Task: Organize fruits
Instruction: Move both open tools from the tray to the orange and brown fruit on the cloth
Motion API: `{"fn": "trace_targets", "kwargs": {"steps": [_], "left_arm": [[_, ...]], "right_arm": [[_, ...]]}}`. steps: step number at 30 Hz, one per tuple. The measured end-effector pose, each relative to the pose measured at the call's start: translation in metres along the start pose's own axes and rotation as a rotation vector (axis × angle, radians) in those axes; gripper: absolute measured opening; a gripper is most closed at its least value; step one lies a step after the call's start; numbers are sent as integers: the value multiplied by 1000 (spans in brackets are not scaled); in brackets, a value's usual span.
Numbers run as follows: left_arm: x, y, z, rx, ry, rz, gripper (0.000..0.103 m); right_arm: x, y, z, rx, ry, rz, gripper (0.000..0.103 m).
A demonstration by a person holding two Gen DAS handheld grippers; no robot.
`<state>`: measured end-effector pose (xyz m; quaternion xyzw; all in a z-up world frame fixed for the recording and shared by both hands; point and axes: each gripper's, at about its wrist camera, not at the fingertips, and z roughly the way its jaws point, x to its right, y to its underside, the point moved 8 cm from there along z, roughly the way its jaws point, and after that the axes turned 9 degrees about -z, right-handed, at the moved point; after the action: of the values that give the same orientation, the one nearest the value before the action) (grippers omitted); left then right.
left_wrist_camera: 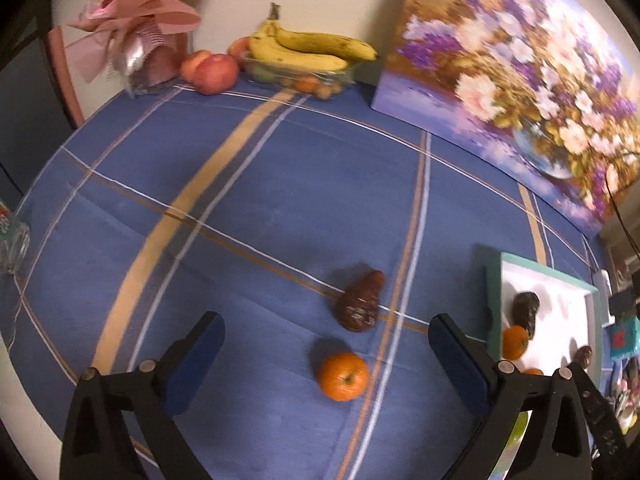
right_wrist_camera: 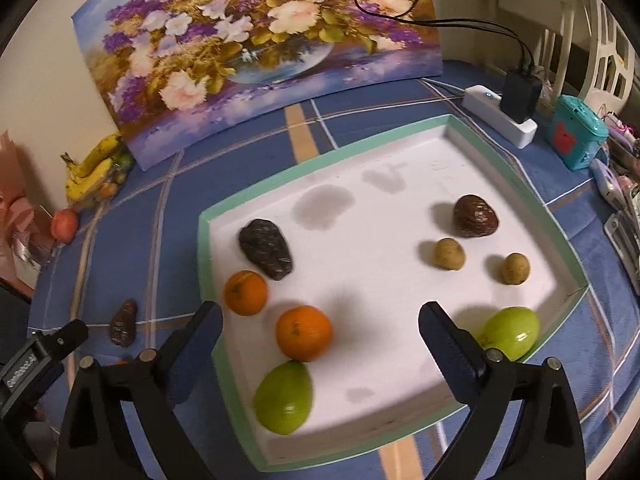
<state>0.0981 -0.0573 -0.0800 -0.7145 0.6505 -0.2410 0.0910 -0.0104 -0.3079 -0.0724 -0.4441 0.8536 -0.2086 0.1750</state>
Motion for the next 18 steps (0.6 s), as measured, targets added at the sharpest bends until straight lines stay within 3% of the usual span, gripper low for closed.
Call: {"fn": "trace_targets", "kwargs": {"steps": [4, 18], "left_arm": [[-13, -10, -2, 26, -19, -18, 103], [-25, -33, 1, 39, -2, -32, 103]], "right_arm": [[-9, -4, -5, 20, -50, 29, 98], [-46, -36, -8, 34, -59, 31, 99]]}}
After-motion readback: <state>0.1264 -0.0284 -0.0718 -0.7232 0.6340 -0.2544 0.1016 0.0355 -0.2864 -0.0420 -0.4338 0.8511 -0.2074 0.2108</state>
